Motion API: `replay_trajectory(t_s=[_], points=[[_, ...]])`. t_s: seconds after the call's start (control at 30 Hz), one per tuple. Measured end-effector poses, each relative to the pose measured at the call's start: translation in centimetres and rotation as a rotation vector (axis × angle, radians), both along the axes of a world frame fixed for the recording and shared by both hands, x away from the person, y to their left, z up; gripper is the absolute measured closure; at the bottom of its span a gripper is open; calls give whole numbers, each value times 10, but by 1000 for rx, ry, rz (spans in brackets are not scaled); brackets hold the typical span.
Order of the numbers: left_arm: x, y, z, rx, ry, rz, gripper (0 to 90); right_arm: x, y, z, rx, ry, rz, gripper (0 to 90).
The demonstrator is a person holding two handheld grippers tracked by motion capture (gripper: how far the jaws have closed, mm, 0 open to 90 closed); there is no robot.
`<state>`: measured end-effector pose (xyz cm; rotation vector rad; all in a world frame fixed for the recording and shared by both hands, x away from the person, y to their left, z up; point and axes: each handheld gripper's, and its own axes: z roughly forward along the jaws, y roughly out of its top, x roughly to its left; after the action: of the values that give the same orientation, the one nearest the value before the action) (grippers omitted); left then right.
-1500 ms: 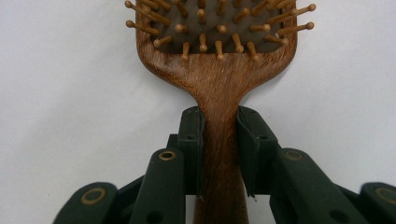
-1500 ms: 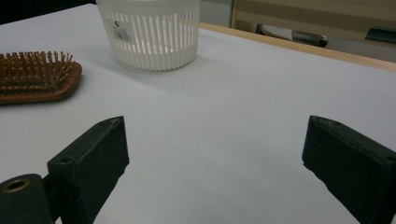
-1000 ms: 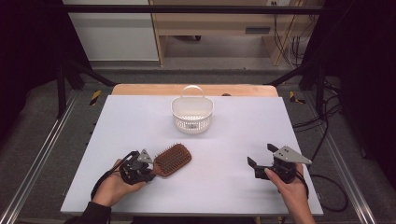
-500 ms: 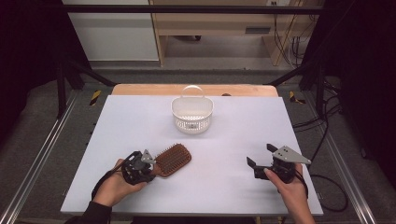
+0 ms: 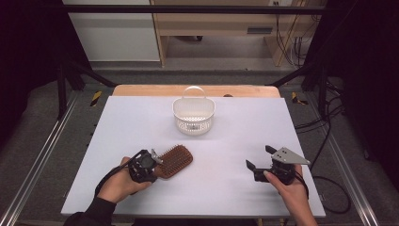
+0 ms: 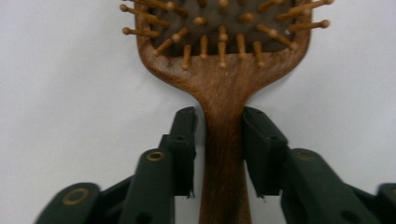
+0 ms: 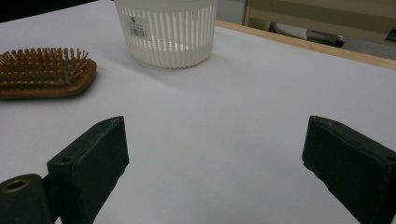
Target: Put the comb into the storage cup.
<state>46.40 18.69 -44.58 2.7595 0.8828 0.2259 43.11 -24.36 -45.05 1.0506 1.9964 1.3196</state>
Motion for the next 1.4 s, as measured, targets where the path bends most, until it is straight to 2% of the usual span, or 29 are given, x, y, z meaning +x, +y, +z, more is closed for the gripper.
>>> replay_trajectory(t_s=[0.1,0.2,0.27,0.3,0.4,0.6,0.73,0.9,1.07,1.17,1.23,1.4], points=[[5,2,0,-18,32,8,612,0,2,0,-2,3,12,70],[6,3,-1,-36,46,4,632,0,3,-1,-6,4,22,70],[4,3,-1,-43,45,-9,695,0,4,-1,-6,4,28,70],[4,4,-1,-51,44,2,717,0,4,-1,-5,5,30,70],[0,6,-2,-67,14,2,723,0,5,-1,-6,8,33,70],[-8,16,-4,-156,-34,21,724,1,6,-2,-8,13,32,69],[-13,16,-1,-223,-99,24,724,1,6,-2,-10,9,32,69],[-17,4,6,-313,-222,-6,724,0,8,-2,0,8,35,69],[-20,-1,9,-354,-313,1,724,-2,13,1,61,14,49,60],[-21,-1,9,-365,-370,3,724,-3,19,3,79,17,61,60],[-23,0,9,-385,-397,-1,724,-3,23,3,95,22,65,60],[-29,0,7,-417,-440,5,724,-1,38,7,172,35,77,63]])
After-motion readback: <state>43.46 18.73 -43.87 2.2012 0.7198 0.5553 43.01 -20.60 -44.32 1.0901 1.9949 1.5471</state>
